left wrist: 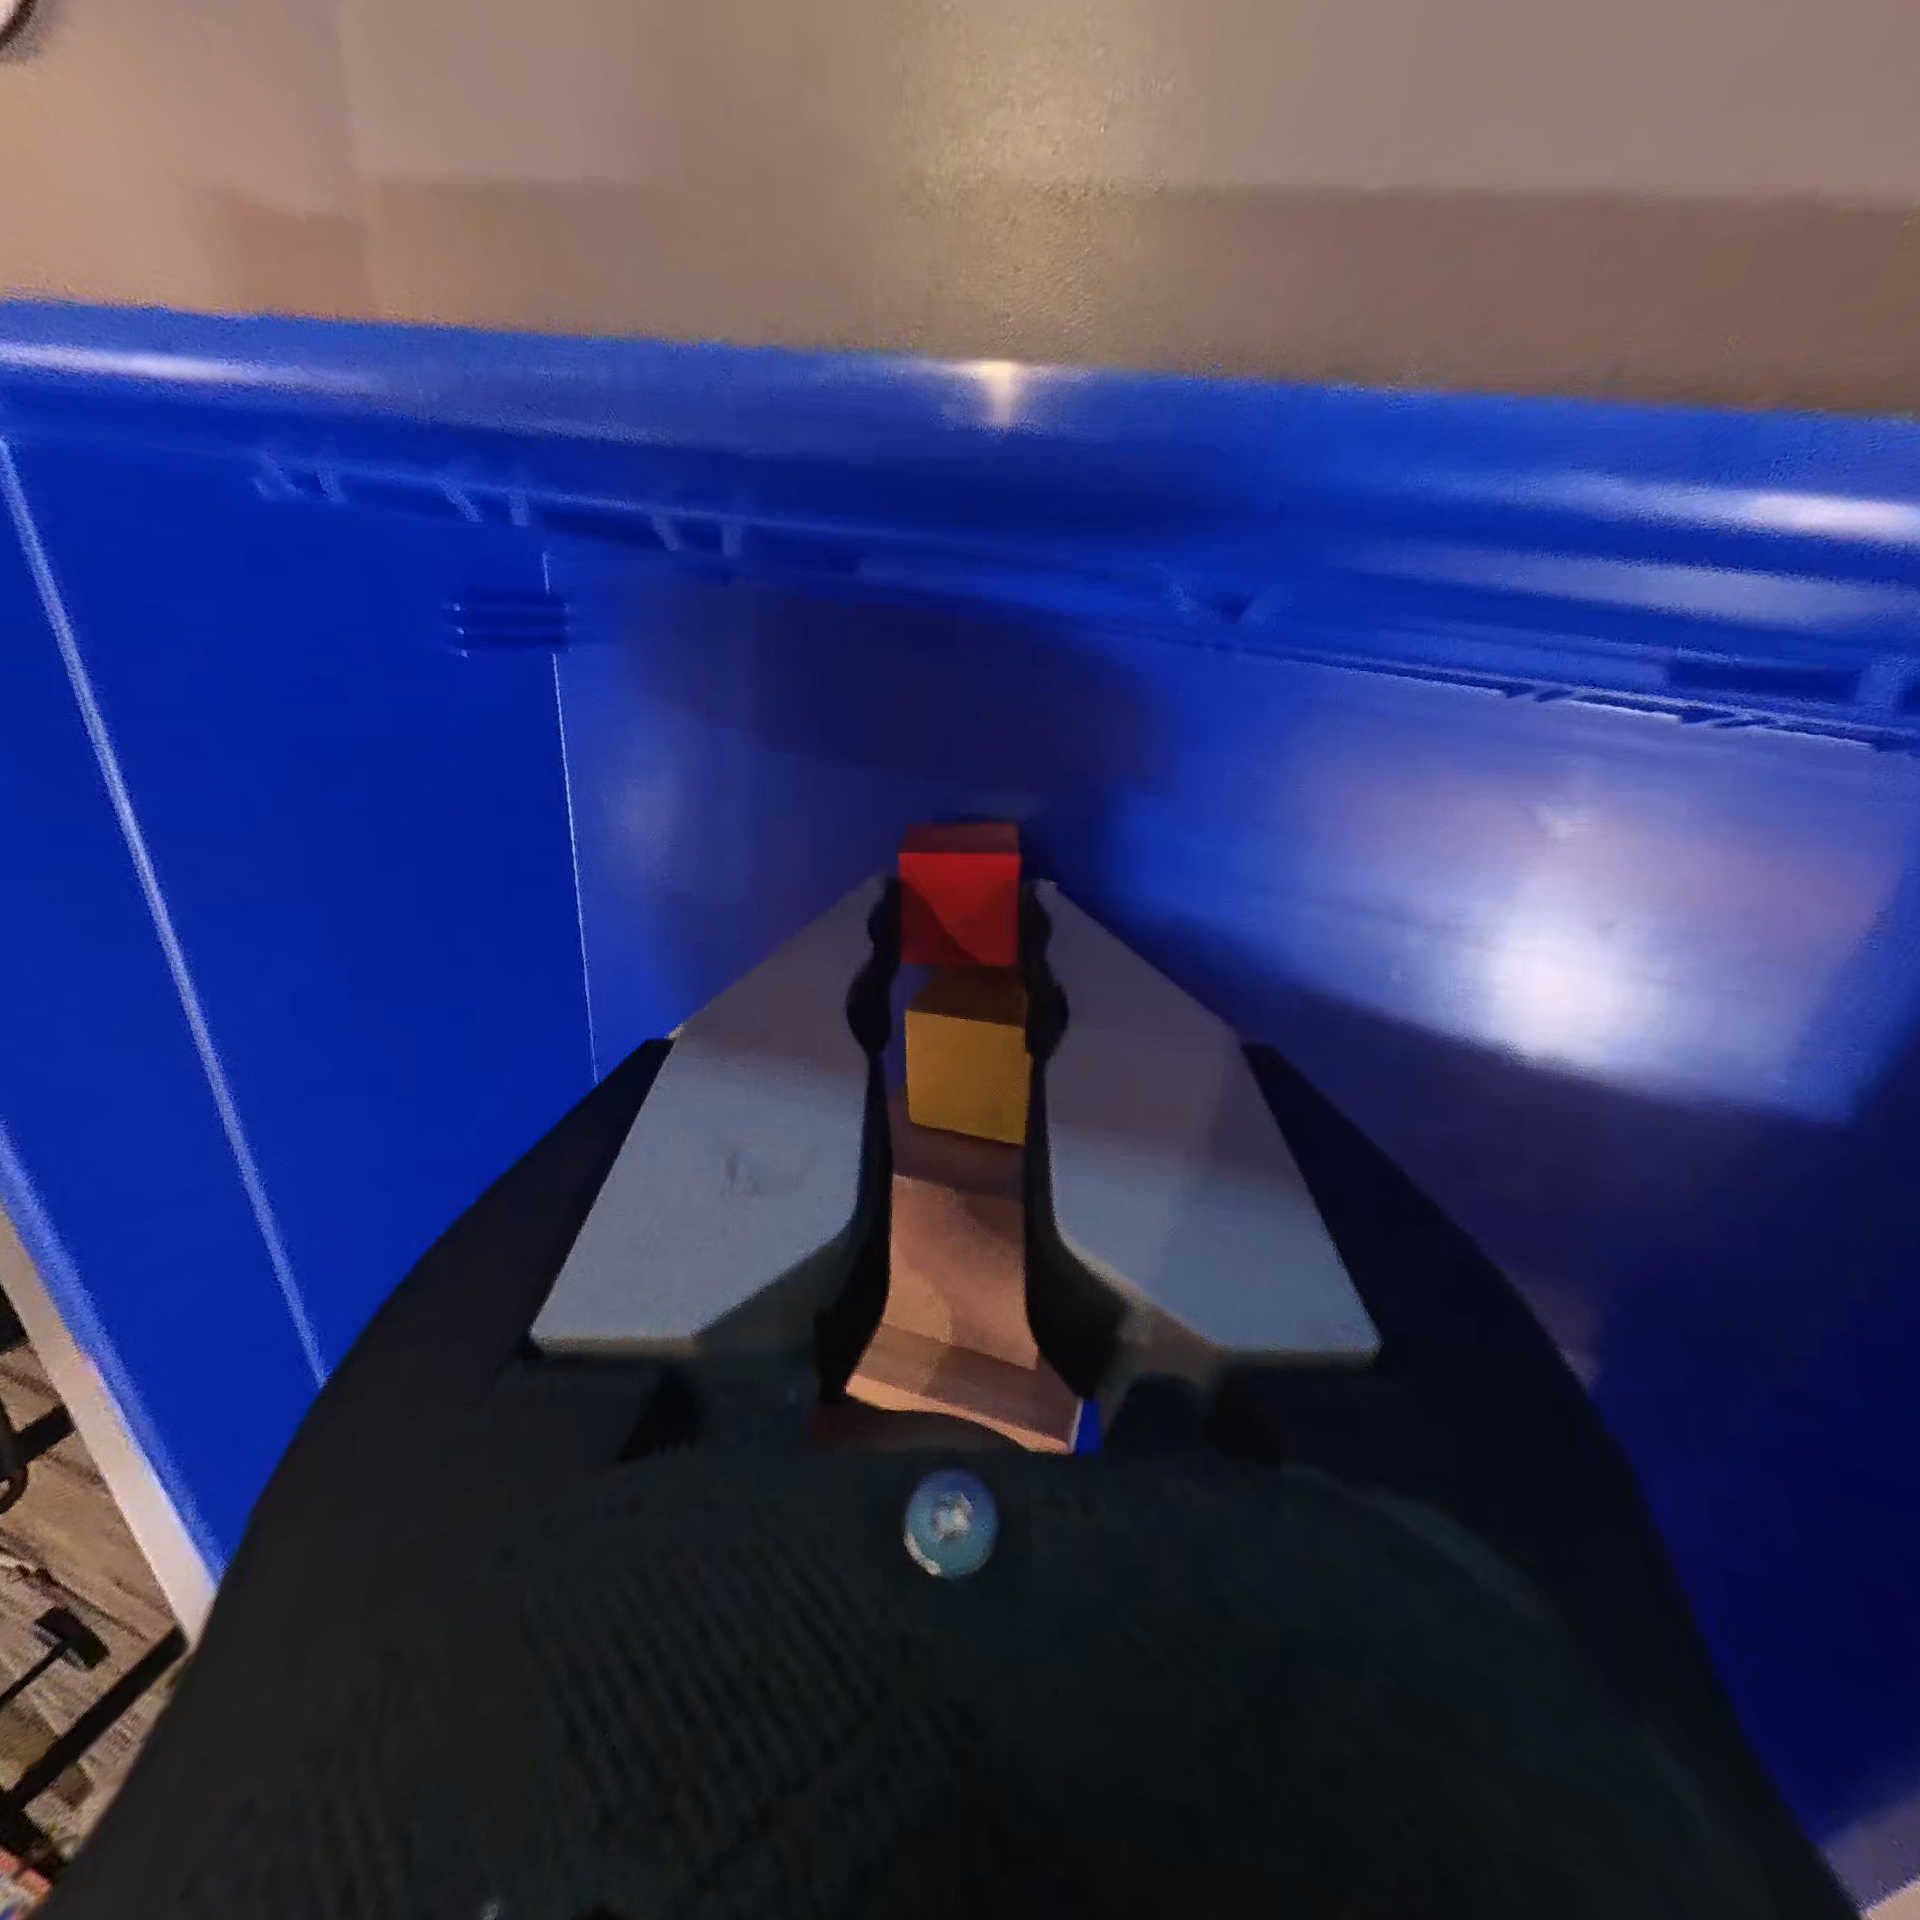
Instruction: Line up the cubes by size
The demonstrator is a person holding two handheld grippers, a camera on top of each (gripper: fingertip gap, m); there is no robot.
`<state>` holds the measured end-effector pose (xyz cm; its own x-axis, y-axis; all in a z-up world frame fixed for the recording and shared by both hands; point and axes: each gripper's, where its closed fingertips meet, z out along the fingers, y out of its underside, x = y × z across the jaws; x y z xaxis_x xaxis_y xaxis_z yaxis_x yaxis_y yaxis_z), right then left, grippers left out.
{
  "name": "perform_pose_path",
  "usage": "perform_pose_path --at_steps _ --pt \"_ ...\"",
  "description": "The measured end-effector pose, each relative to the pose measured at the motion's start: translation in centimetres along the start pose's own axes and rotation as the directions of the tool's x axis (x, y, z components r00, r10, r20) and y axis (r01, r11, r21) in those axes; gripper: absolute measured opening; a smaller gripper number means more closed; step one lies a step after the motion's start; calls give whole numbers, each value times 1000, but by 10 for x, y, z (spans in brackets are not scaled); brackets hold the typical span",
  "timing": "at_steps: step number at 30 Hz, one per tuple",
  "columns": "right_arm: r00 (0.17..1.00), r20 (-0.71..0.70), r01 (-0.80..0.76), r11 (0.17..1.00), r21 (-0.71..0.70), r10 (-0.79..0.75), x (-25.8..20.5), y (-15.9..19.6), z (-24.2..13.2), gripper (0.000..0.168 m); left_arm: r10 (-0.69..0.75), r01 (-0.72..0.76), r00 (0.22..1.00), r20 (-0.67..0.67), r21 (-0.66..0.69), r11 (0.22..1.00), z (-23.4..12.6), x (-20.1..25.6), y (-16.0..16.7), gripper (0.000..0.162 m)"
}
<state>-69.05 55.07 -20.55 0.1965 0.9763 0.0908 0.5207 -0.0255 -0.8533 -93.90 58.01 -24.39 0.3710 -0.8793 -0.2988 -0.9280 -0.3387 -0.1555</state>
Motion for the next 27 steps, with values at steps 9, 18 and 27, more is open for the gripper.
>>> perform_pose_path --at_steps 9,18,27 --pt "998 62 -38 995 88 32 -12 -19 -12 48 -63 -44 937 345 292 955 -89 -9 -55 19" --pt "923 375 -181 954 239 81 -49 -58 -48 41 -220 -183 859 462 678 712 -190 56 -136 19" --pt "663 743 -457 838 300 95 -76 -96 -108 54 -156 -372 886 436 870 323 -222 170 -206 19"
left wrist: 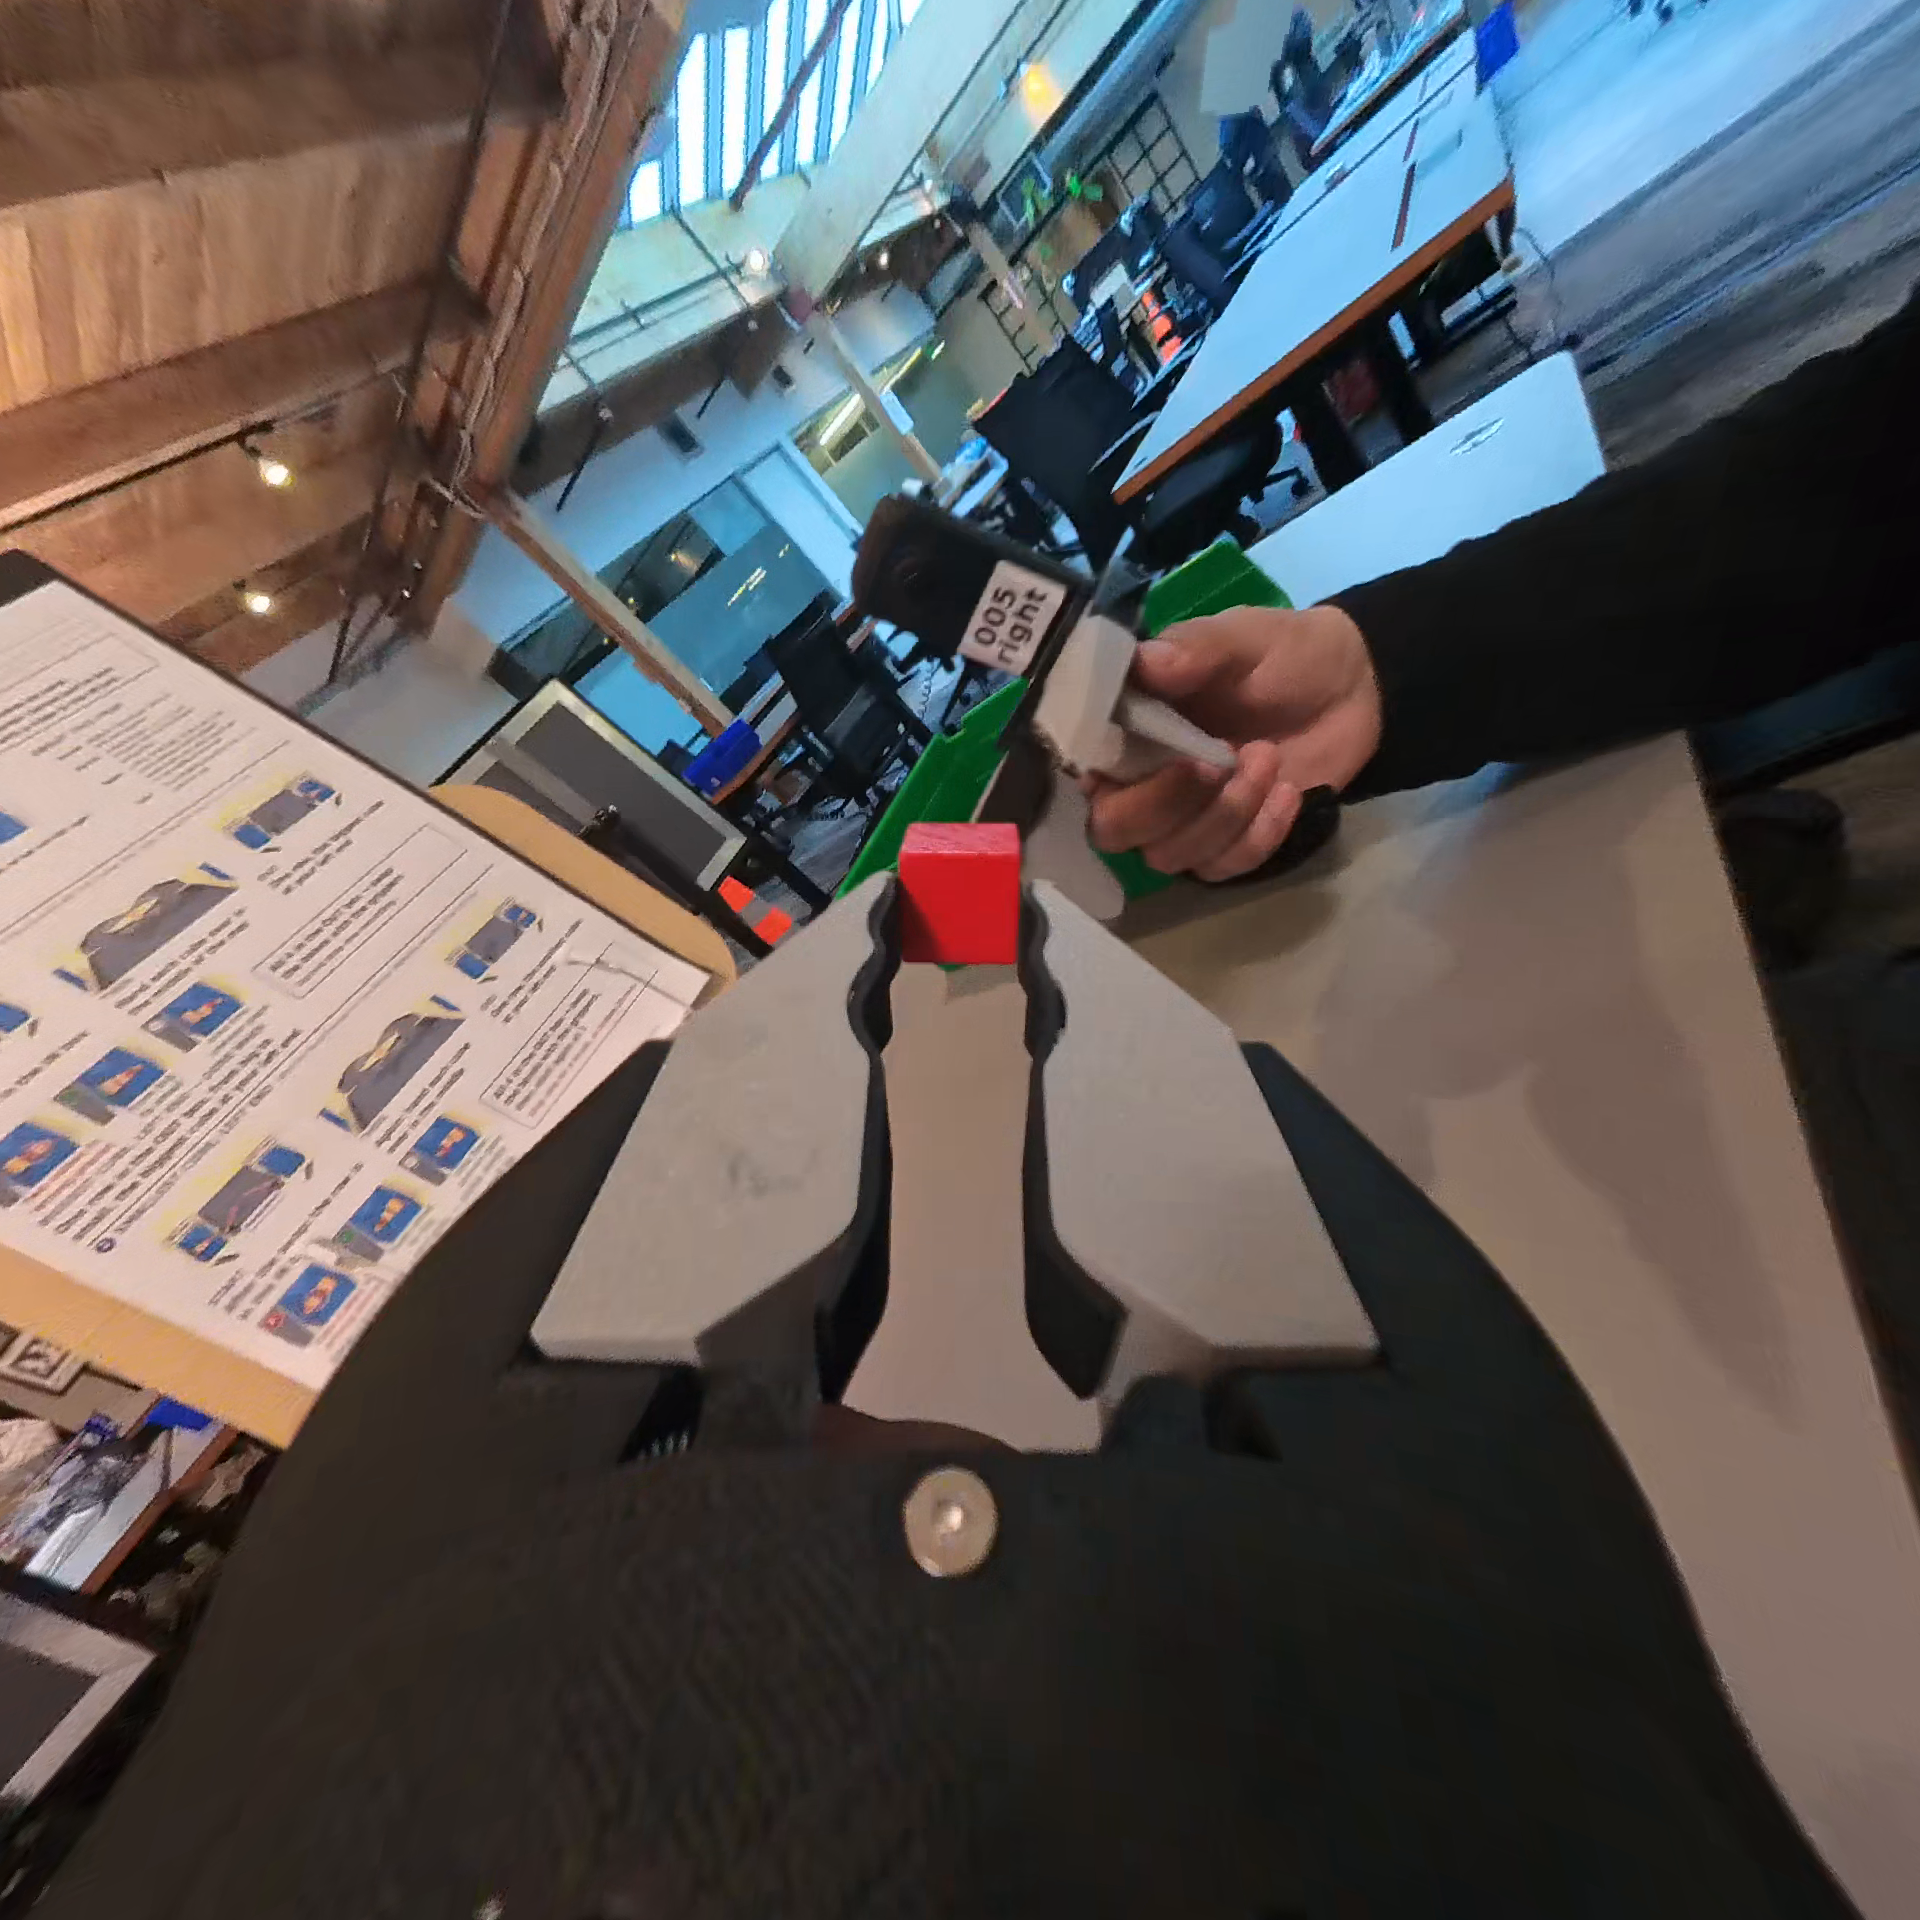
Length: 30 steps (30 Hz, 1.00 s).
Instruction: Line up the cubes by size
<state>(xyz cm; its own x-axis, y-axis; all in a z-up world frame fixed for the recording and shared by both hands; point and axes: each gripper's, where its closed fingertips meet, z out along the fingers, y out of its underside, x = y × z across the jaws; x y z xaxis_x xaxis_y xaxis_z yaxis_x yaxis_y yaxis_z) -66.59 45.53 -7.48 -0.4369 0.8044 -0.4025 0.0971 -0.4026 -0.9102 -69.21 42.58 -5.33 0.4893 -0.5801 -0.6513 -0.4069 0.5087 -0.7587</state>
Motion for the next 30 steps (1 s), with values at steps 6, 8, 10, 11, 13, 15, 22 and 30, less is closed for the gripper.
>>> perform_pose_path --at_steps 6,8,10,11,13,15,22,30 --pt "996 57 -70 998 -10 70 -4 3 4 54 49 -48 998 29 -33 998 7 14 12 19" --pt "997 32 -70 997 -35 71 0 9 7 54 49 -48 999 25 -7 999 7 19 12 19" --pt "997 39 -71 996 -54 73 -2 13 12 54 74 -73 997 11 -51 996 9 21 17 19" --pt "996 56 -73 996 -58 76 -5 15 14 53 94 -93 996 14 -64 994 8 21 19 19" --pt "994 72 -82 995 -63 86 -8 17 20 52 87 -88 996 -5 -42 995 9 26 16 19" --pt "991 89 -93 993 -79 100 -10 21 25 52 86 -87 996 -12 -25 996 11 29 15 19" --pt "952 202 -212 972 -106 229 -21 30 33 20 136 -138 990 -34 -59 989 23 39 22 19" --pt "962 137 -220 968 -124 236 -9 33 28 19 137 -138 990 -21 -130 982 27 38 36 20"
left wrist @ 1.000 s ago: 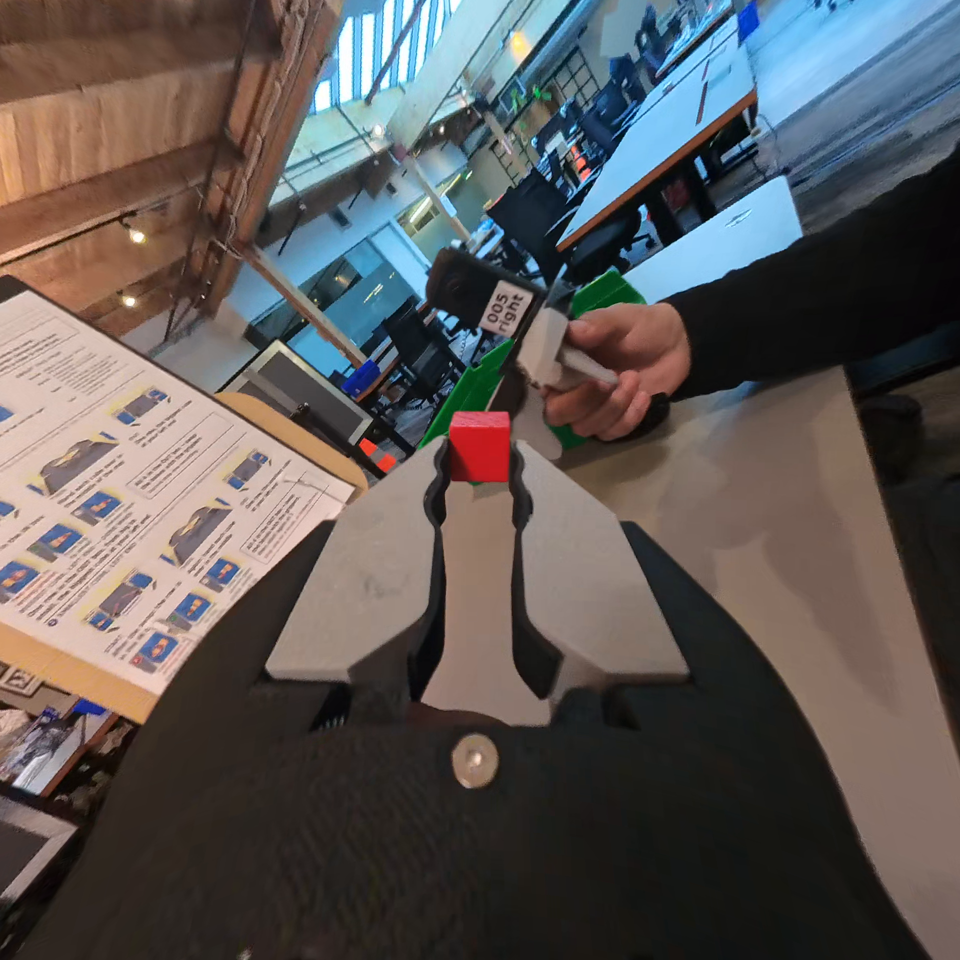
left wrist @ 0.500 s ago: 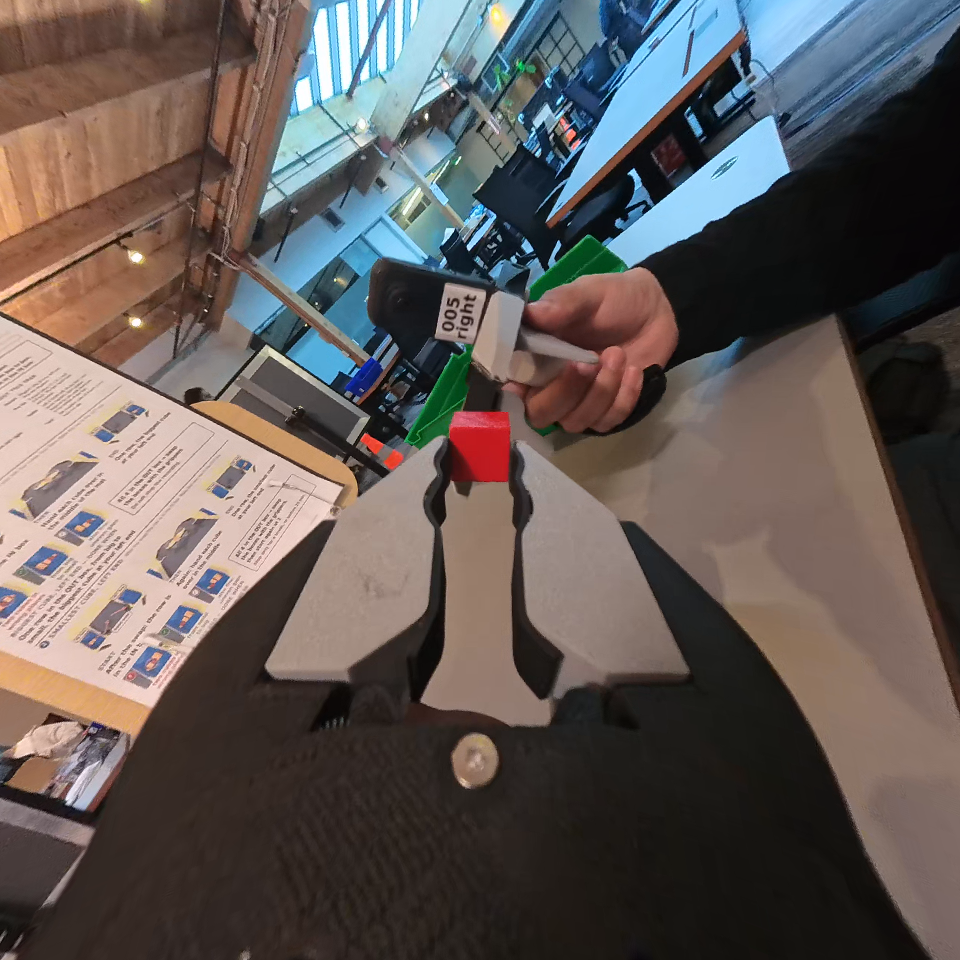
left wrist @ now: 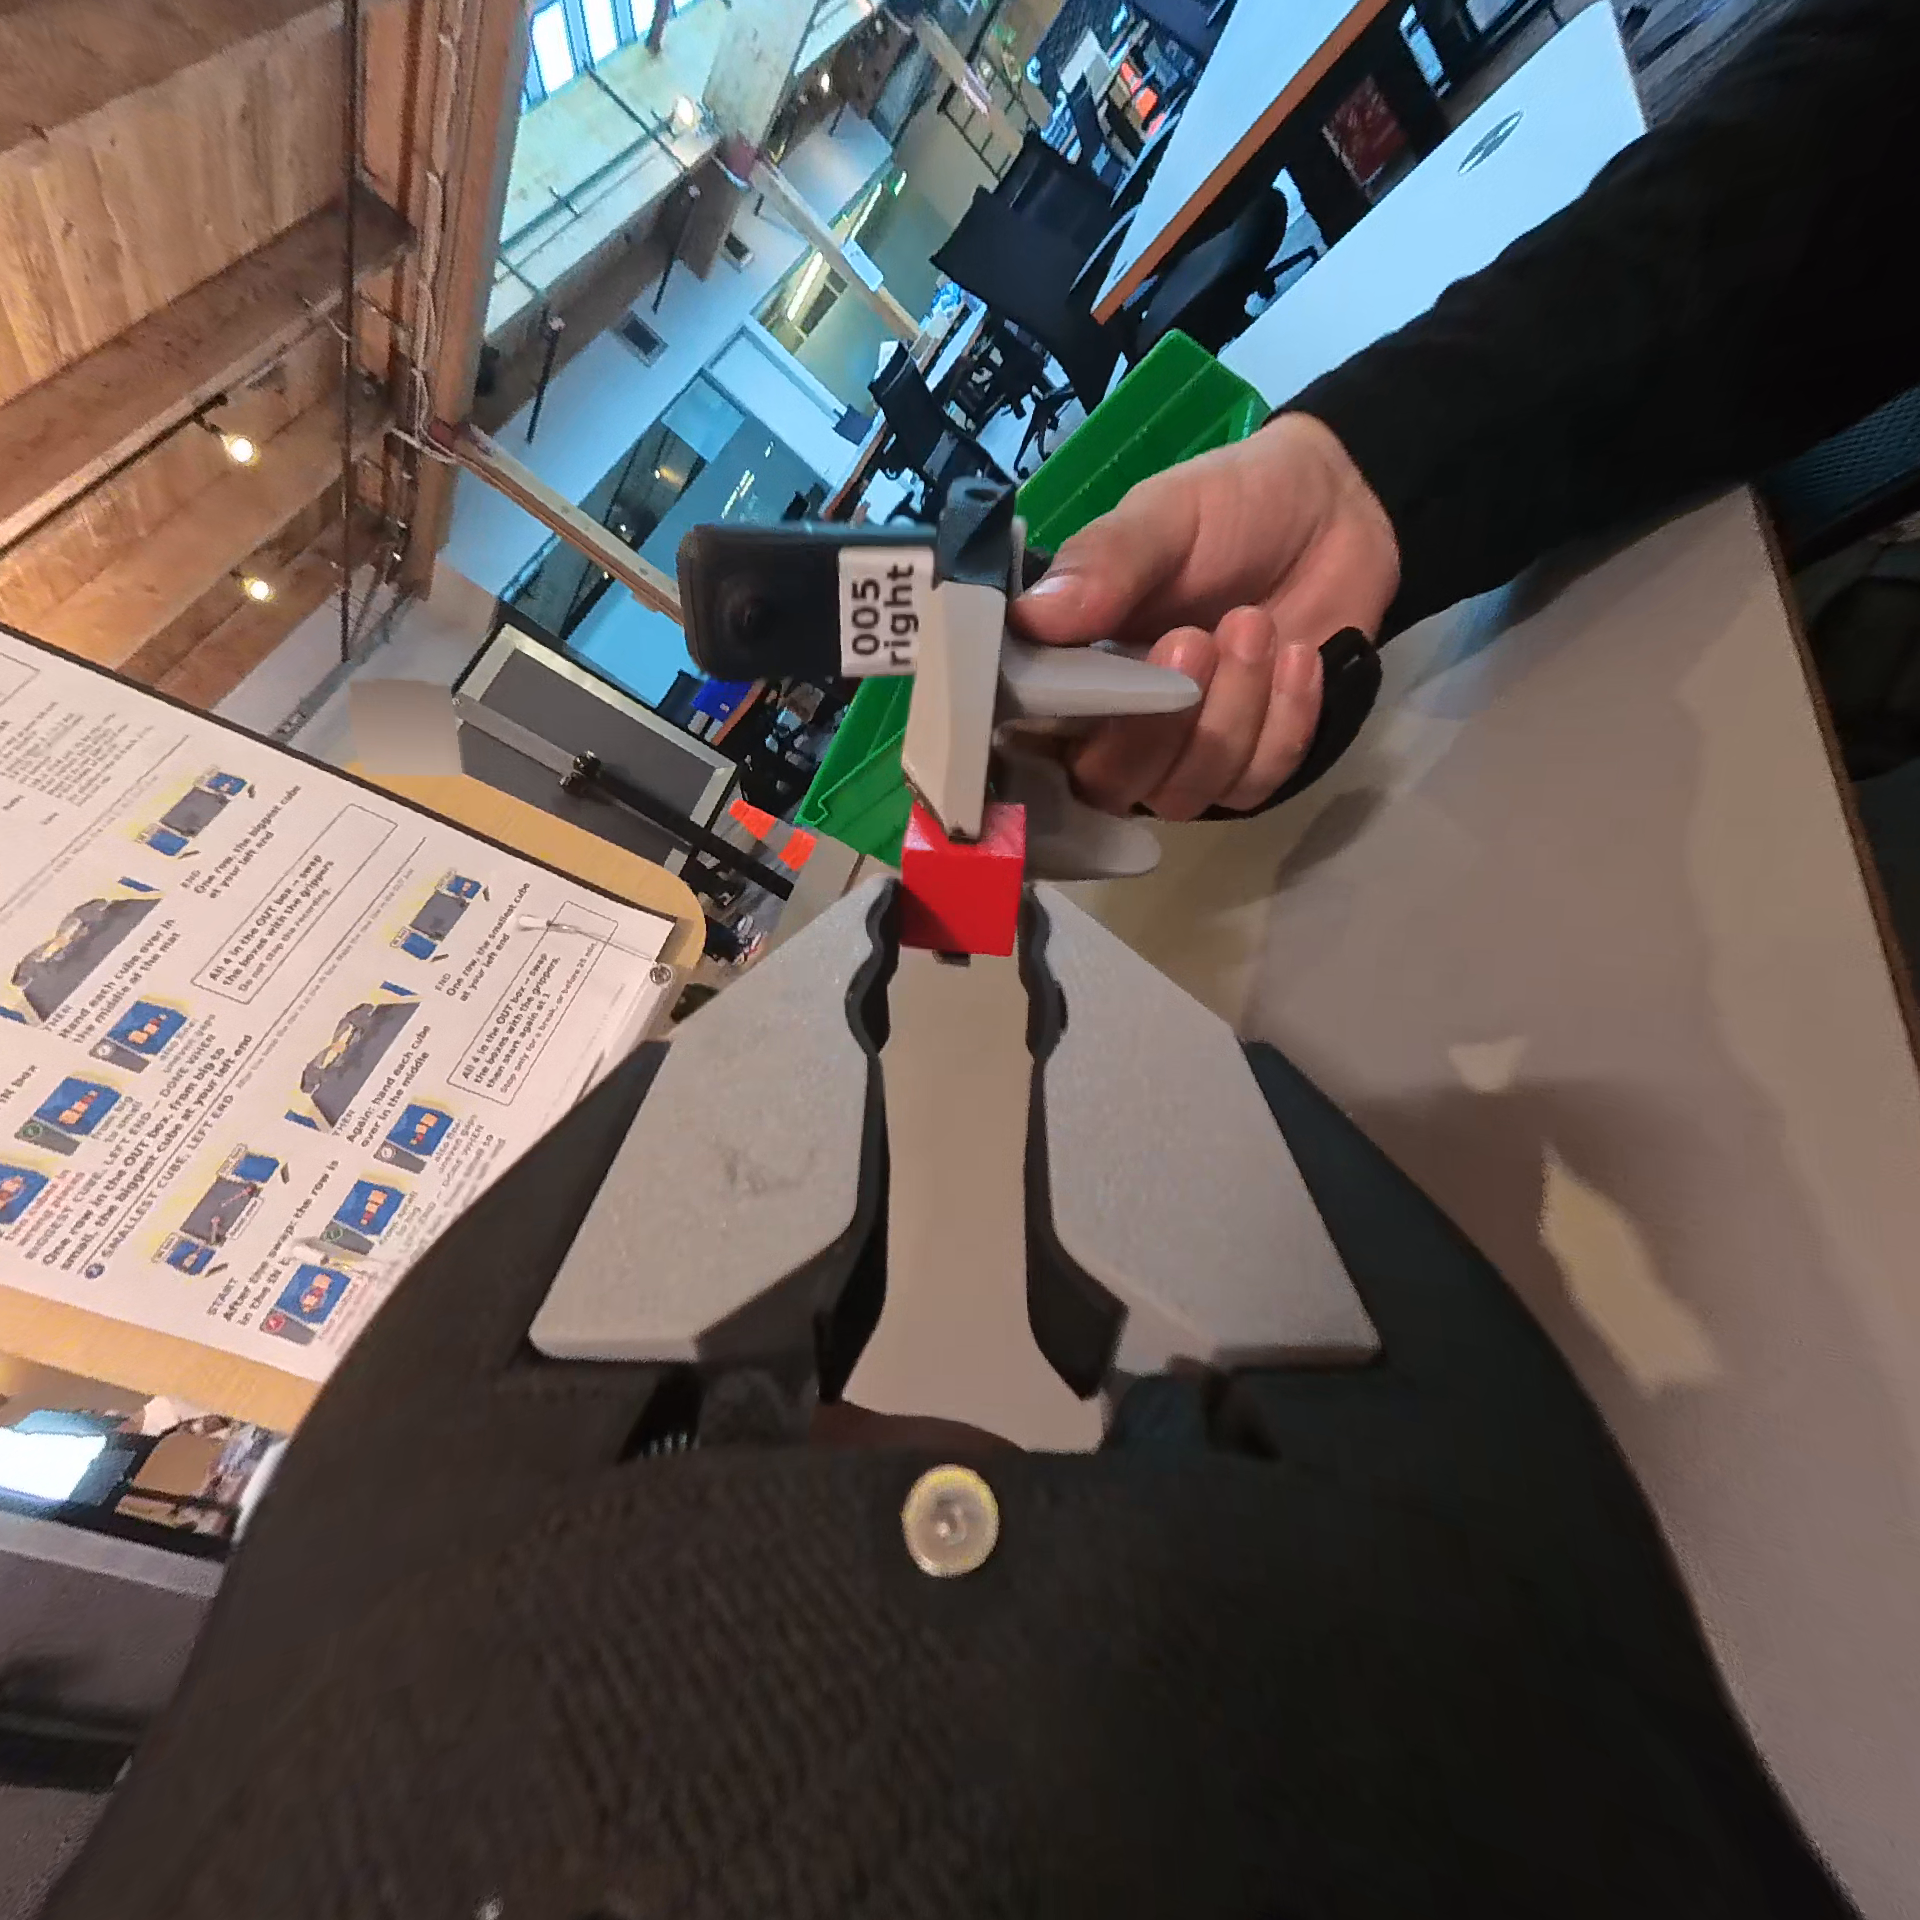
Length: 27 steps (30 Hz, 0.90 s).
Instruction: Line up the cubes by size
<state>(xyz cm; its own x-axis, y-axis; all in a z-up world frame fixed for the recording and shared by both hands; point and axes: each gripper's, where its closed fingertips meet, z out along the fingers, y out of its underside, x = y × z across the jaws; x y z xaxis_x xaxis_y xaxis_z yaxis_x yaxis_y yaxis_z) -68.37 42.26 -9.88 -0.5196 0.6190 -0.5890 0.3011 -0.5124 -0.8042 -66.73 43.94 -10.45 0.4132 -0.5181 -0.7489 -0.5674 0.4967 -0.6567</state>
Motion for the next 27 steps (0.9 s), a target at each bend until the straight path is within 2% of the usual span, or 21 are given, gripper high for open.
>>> perform_pose_path --at_steps 4,7,27 --pt "999 -39 25 999 31 -24 4 -7 -5 19 7 -6 999 32 -48 999 -3 -7 10 18" --pt "997 -72 44 998 41 -41 7 -10 -9 19 8 -4 997 75 -54 999 -8 -15 11 0" --pt "993 -104 57 996 75 -49 14 -16 -14 19 -2 6 999 32 -113 994 -16 -11 20 0"
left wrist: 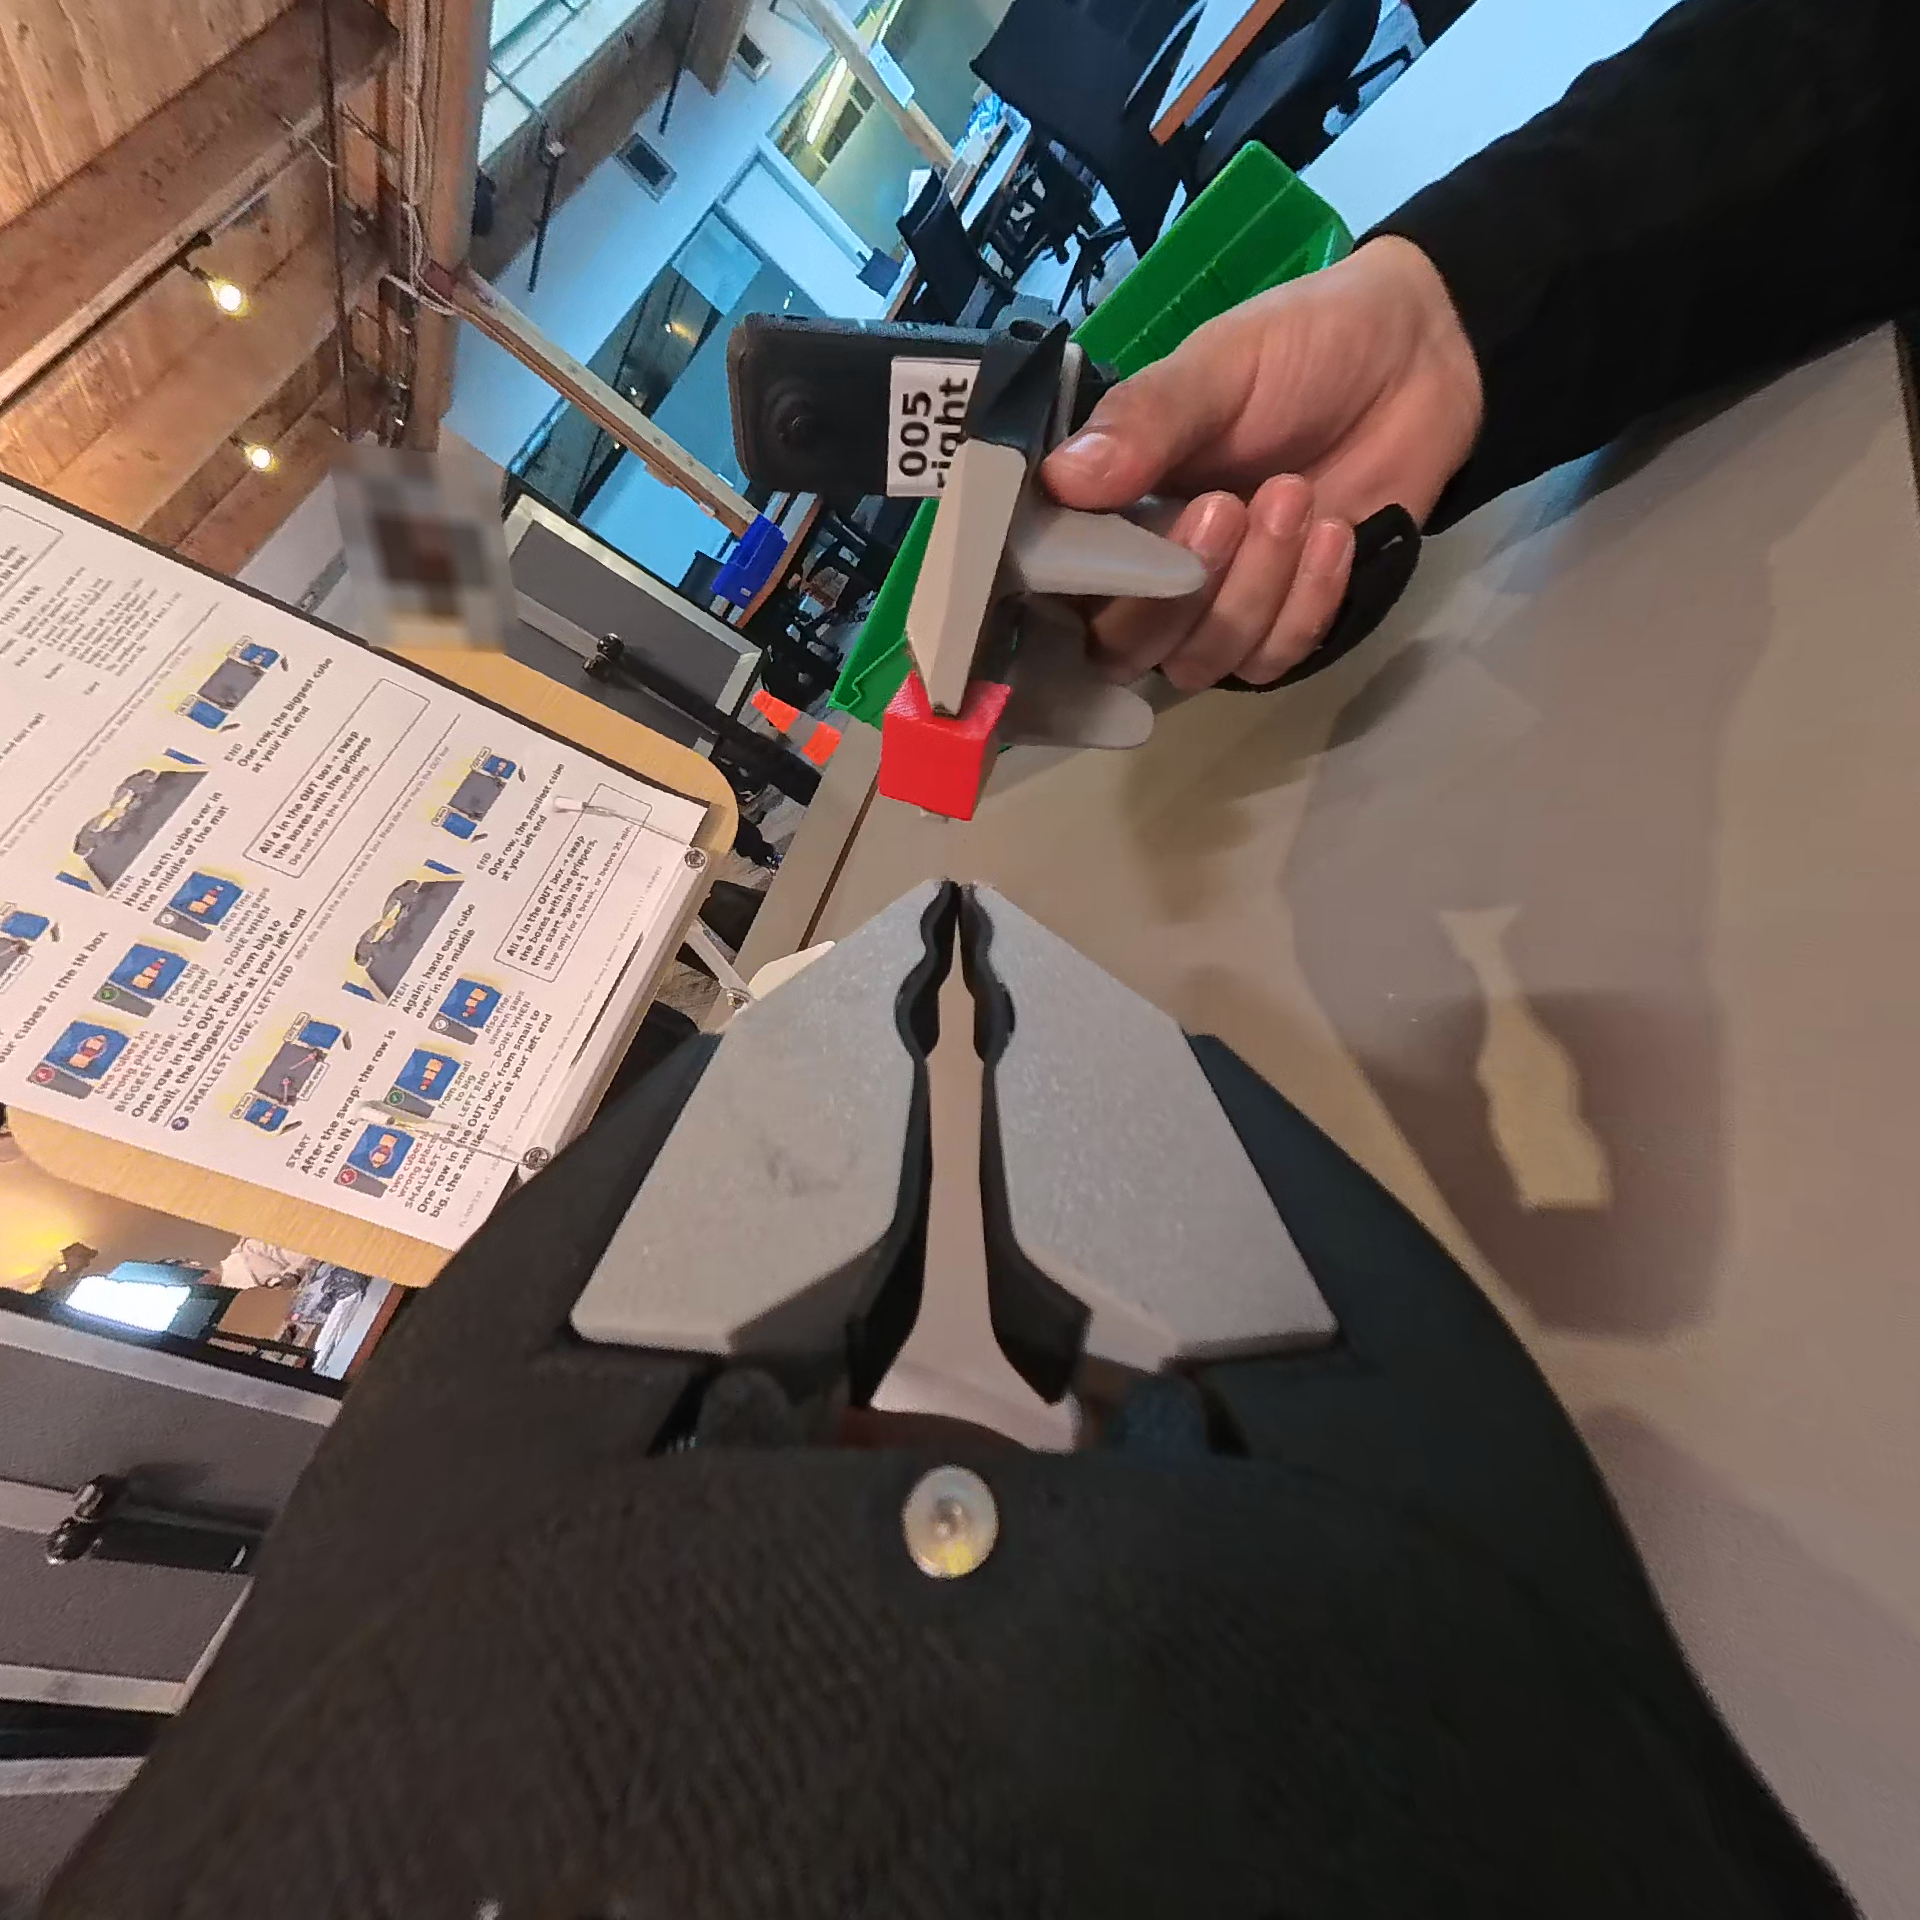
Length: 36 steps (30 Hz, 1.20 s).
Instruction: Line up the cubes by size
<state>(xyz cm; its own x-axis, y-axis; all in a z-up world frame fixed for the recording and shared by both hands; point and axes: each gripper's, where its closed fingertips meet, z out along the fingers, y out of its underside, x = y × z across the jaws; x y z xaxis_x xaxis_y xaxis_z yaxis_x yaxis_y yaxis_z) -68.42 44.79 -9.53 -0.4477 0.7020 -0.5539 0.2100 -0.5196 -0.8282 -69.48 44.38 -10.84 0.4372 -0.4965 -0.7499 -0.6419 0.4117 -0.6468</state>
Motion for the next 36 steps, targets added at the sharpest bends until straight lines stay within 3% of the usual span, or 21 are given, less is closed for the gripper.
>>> perform_pose_path --at_steps 12,17,23,36 --pt "1000 10 0 1000 -3 0 -2 1 1 19 -14 14 1000 -2 14 1000 2 2 -3 0" --pt "1000 12 1 1000 -4 -1 -3 1 2 19 -23 23 1000 -5 12 1000 3 3 -2 13" --pt "1000 19 2 1000 -10 -2 -5 2 2 19 -21 21 1000 1 12 1000 4 3 -3 16" --pt "990 -47 132 991 -28 -133 -10 -3 -1 19 -9 8 1000 -24 -19 1000 5 8 2 15"
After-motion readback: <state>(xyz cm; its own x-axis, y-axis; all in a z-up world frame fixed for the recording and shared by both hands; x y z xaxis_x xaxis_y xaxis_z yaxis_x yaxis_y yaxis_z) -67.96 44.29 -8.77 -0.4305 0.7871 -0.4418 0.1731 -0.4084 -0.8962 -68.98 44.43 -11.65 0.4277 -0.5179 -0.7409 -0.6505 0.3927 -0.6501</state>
